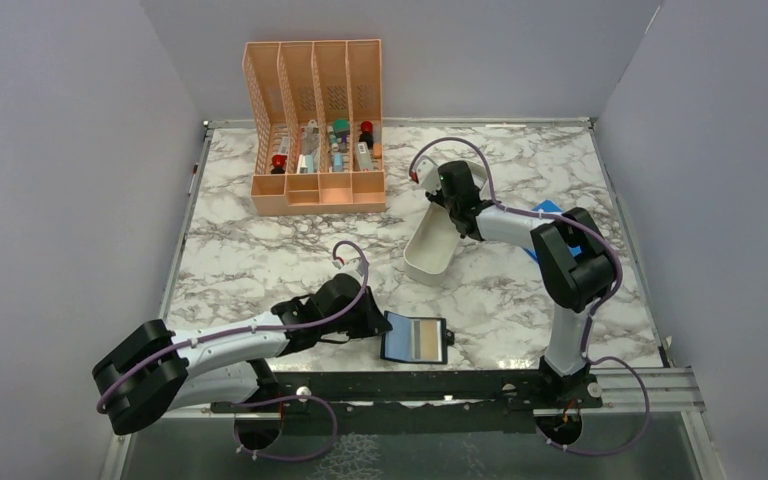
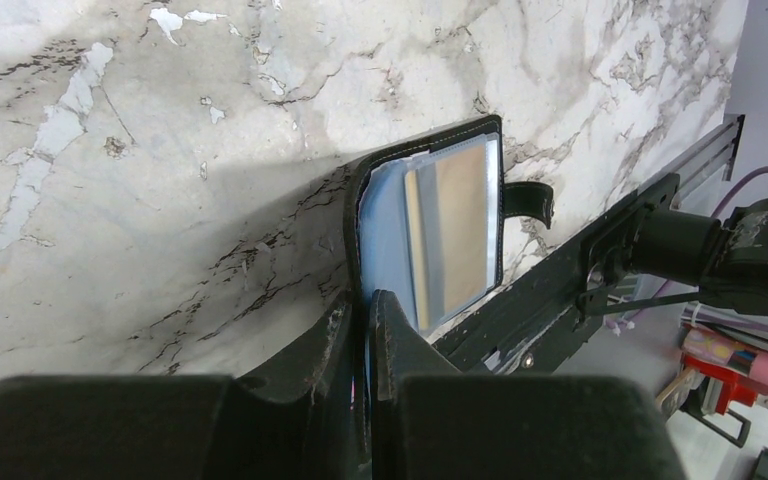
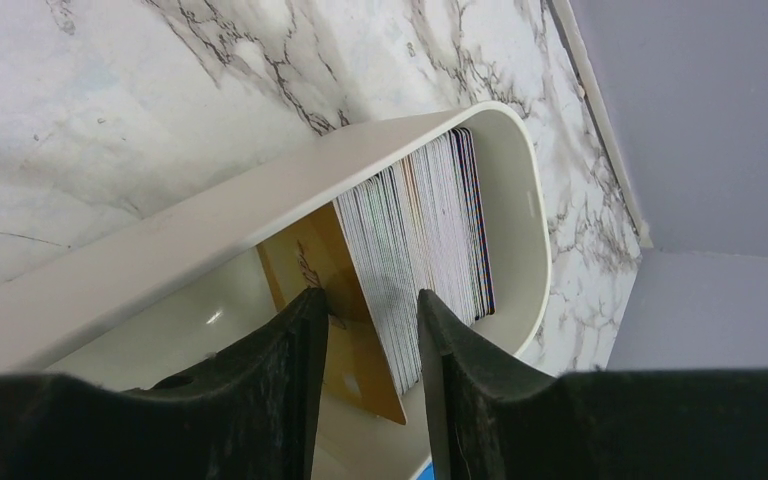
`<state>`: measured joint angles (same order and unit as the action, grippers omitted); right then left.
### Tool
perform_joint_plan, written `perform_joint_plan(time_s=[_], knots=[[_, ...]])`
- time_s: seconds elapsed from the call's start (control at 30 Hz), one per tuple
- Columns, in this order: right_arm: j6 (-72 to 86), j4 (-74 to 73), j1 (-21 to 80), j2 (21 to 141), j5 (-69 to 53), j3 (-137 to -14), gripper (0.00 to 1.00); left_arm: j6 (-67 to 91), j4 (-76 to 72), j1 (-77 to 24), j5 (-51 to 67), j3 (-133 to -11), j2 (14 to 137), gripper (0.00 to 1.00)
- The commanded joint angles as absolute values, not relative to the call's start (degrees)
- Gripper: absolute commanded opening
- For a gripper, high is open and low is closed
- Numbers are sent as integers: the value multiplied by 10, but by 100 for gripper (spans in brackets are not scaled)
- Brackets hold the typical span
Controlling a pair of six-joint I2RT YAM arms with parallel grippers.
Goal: Put the credit cards into the card holder
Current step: Pick up the credit card from the storage box.
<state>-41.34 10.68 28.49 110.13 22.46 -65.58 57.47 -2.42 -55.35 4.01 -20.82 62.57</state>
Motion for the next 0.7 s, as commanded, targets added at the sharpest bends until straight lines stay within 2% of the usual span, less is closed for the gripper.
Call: perform_joint_plan(time_s=[0.0,0.1,0.27,0.67], knots=[[-415,130,283,1077,228,-668,41,578,-25,-554,39,-202,616,12],[-411,125,279,1072,221,-669,35,580,-24,-554,37,-197,608,12],[-404,120,276,1065,217,-671,33,583,-20,-554,34,-192,599,12],[-389,81,274,1050,202,-675,12,582,-25,-554,35,-193,610,12]])
